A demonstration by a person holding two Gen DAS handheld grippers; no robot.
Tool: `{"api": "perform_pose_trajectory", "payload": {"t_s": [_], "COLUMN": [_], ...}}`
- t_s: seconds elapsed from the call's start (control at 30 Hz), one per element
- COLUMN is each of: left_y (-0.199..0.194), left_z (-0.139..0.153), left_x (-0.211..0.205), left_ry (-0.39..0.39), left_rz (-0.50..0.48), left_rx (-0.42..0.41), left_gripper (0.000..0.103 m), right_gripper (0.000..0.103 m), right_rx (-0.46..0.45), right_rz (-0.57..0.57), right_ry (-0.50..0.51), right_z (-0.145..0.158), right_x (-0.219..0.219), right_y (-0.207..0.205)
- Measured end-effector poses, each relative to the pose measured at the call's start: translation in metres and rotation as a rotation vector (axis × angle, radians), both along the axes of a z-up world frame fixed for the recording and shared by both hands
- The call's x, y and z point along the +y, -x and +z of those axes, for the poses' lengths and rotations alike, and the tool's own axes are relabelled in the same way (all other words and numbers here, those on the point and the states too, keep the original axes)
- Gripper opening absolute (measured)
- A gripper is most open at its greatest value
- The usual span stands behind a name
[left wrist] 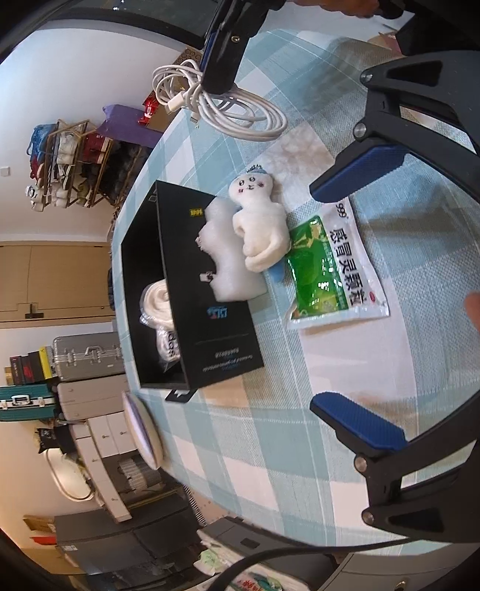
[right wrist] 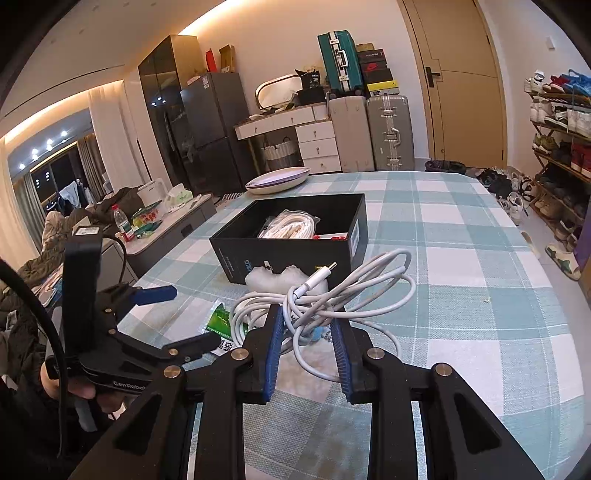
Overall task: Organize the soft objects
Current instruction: 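Lift the cable with the right gripper while the left grasps the green medicine packet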
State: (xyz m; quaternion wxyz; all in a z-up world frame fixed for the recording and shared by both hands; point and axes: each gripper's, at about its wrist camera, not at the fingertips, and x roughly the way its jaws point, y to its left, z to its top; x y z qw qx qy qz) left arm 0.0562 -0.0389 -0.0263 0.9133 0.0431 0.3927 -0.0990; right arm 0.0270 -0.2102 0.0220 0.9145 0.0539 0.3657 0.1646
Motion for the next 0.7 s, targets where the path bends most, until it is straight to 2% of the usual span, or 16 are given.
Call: {"api": "perform_pose_trajectory", "payload": {"t_s": [0.27,0.5,0.57,0.6,0.7], "left_y": [-0.016,-0.02,-0.02,-0.019,-0.016], "left_z": [-0.007,-0.013,-0.016,-0.017,-0.016], "left_x": [-0.006,-0.022,-0.024,-0.025,-0.026], "left_ry": [0.039,-0.045,-0.057,-0.053,-0.028], "left_rz": [0.009,0.005,-0.001,-0.007,-0.033], "left_rx": [0.09,0.099,0.108,0.115,0.116], "left_gripper": [0.103,0.1,0.092,0.091,0.079], "right_gripper": [0.026,0.026,0.026,0.026,0.026], "right_rx": [0.01,0.013,0.016,0.018,0.017], "right_rz": [-0.013,-0.015,-0.021,-0.023,-0.022], "right_ry": [-0.004,-0.005,-0.006,-0.007,-0.007], "right_z": [-0.003,-0.003,-0.004,-0.005,-0.005], "right_x": [-0.007,-0.007,-0.007,-0.007,-0.007], "right_y": [-0.001,-0.002,-0.001,-0.001,-0.001]}}
